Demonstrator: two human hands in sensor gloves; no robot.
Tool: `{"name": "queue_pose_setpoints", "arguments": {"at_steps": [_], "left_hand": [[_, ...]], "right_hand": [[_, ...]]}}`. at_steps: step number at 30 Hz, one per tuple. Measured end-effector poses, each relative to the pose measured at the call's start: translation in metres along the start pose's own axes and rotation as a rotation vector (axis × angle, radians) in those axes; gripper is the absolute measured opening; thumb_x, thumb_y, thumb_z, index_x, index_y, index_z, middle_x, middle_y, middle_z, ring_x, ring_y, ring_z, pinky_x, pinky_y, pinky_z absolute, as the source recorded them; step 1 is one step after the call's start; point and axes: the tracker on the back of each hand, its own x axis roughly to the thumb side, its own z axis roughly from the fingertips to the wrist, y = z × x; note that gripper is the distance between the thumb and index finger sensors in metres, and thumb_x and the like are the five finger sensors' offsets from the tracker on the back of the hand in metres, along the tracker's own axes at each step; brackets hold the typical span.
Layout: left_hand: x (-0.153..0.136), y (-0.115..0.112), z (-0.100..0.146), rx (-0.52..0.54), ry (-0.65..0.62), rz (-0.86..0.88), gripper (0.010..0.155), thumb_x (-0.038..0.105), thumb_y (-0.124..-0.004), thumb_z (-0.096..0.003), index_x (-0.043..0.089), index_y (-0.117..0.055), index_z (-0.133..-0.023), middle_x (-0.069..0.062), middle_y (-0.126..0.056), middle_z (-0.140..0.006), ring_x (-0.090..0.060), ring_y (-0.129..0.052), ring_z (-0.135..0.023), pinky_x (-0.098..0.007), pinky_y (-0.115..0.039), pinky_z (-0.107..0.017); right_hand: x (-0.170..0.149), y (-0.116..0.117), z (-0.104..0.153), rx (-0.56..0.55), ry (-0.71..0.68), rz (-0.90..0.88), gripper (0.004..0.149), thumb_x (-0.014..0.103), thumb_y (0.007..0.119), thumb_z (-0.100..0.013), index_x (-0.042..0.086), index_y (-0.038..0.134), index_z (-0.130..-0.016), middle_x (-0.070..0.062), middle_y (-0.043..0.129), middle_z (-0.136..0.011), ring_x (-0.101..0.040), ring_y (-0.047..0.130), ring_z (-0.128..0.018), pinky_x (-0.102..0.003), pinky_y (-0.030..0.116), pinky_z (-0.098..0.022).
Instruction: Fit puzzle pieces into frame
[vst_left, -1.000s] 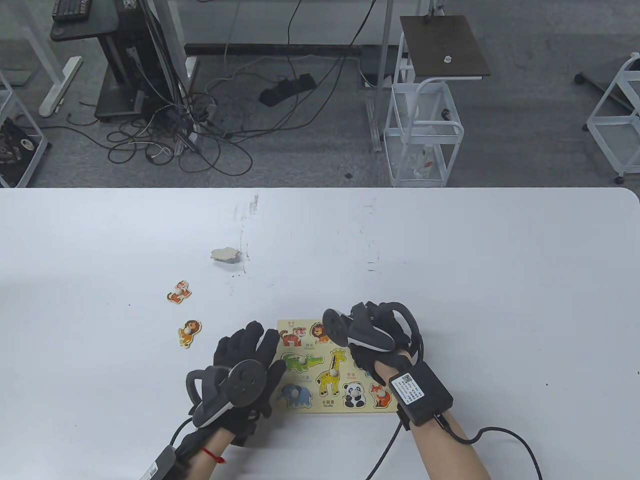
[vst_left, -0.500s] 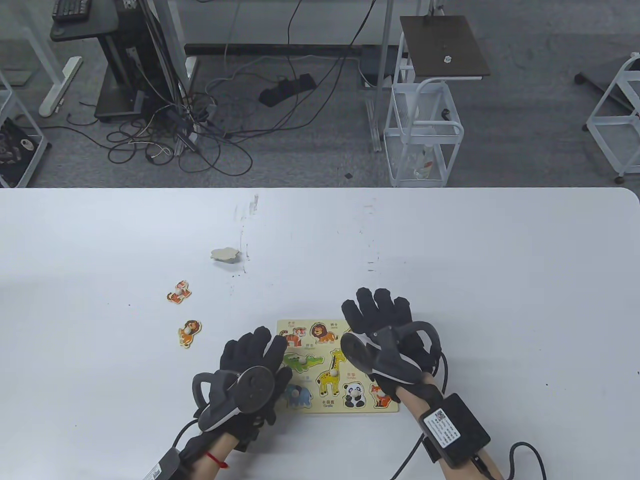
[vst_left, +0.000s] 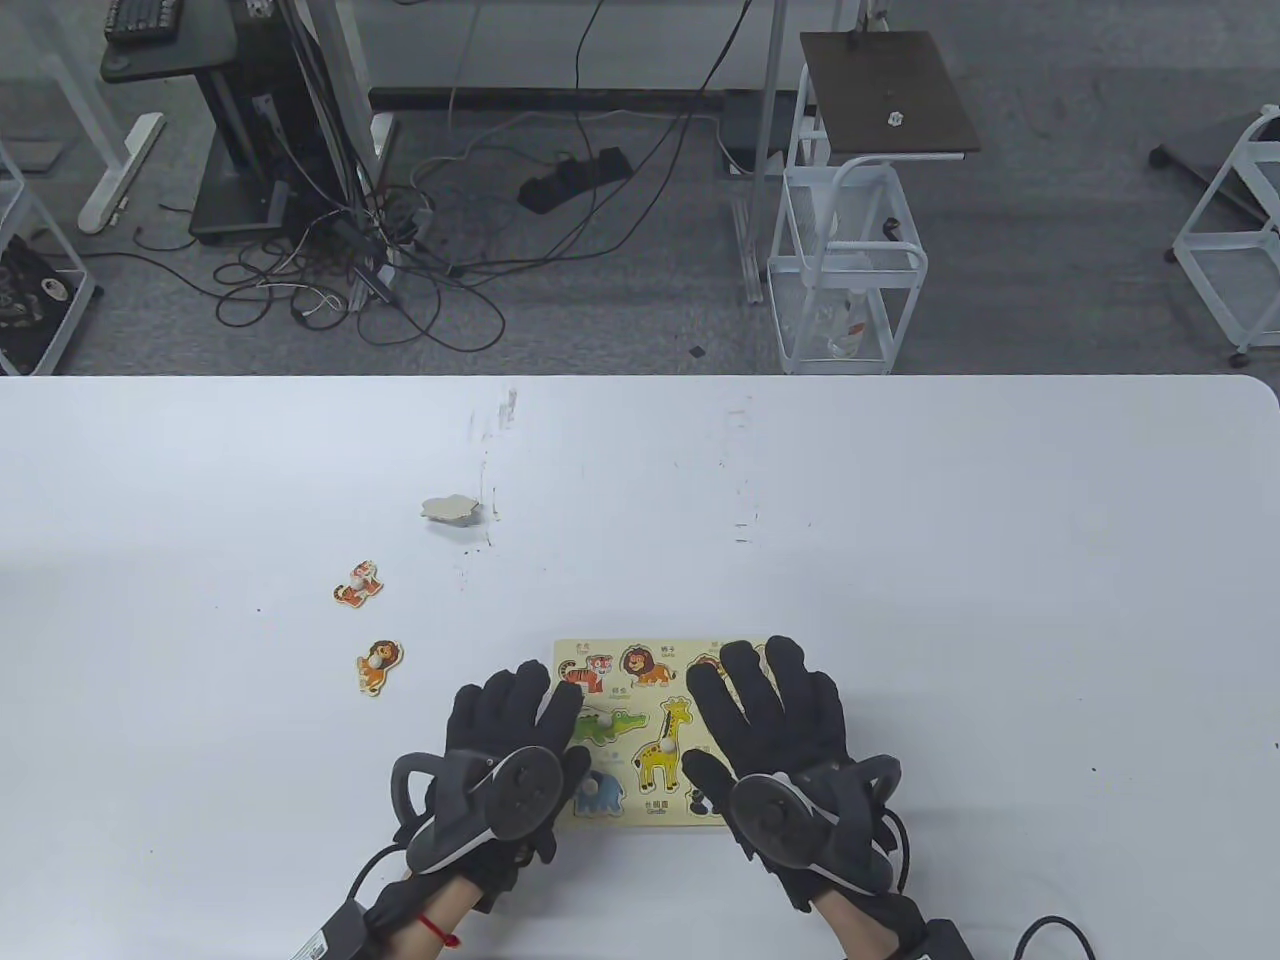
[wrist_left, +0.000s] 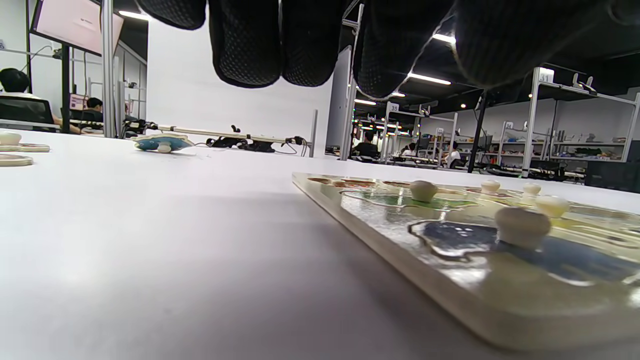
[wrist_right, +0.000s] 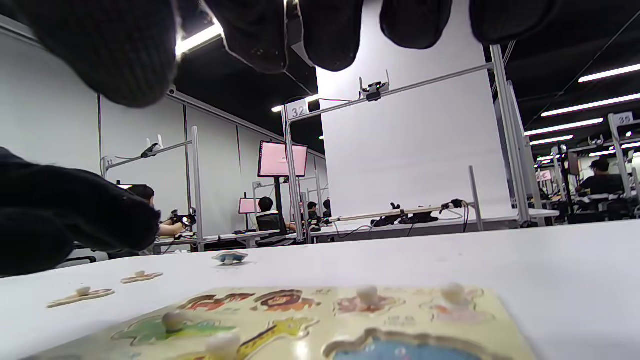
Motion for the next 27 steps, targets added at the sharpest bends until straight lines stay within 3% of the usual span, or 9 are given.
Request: {"name": "queue_pose_setpoints", "arguments": {"at_steps": [5, 14, 21, 27], "left_hand": [[-0.003, 0.004, -0.003, 0.003, 0.031, -0.007, 0.064, 0.057, -0.074, -0.0456, 0.032, -0.069, -0.104, -0.012, -0.062, -0.115, -0.041, -0.074, -0.102, -0.059, -0.052, -0.077], [-0.037, 0.052, -0.017, 0.069, 0.177, 0.001, 0.065, 0.056, -0.079, -0.0456, 0.034, -0.067, -0.106, -0.006, -0.059, -0.118, -0.037, -0.065, -0.111, -0.056, -0.050, -0.080], [-0.057, 0.078, -0.068, -0.048, 0.261, -0.146, 0.068, 0.054, -0.081, -0.0460, 0.038, -0.060, -0.109, -0.005, -0.048, -0.122, -0.038, -0.052, -0.115, -0.058, -0.037, -0.082], [-0.060, 0.077, -0.122, -0.140, 0.286, -0.245, 0.072, 0.053, -0.082, -0.0450, 0.042, -0.053, -0.109, -0.001, -0.041, -0.123, -0.041, -0.048, -0.115, -0.060, -0.035, -0.082]], "right_hand": [[-0.014, 0.003, 0.003, 0.022, -0.001, 0.035, 0.078, 0.062, 0.075, -0.035, 0.032, 0.055, -0.104, -0.005, 0.047, -0.111, -0.049, 0.048, -0.103, -0.070, 0.048, -0.066], [-0.038, 0.006, 0.001, -0.029, 0.049, -0.011, 0.077, 0.062, 0.075, -0.036, 0.031, 0.055, -0.104, -0.005, 0.051, -0.110, -0.048, 0.056, -0.100, -0.069, 0.053, -0.065], [-0.051, 0.011, 0.001, -0.021, 0.123, -0.007, 0.075, 0.061, 0.074, -0.037, 0.031, 0.056, -0.103, -0.005, 0.051, -0.109, -0.047, 0.057, -0.100, -0.069, 0.054, -0.065], [-0.066, 0.012, 0.000, -0.032, 0.189, -0.024, 0.073, 0.059, 0.075, -0.038, 0.030, 0.057, -0.103, -0.006, 0.053, -0.109, -0.047, 0.059, -0.099, -0.069, 0.054, -0.065]]}}
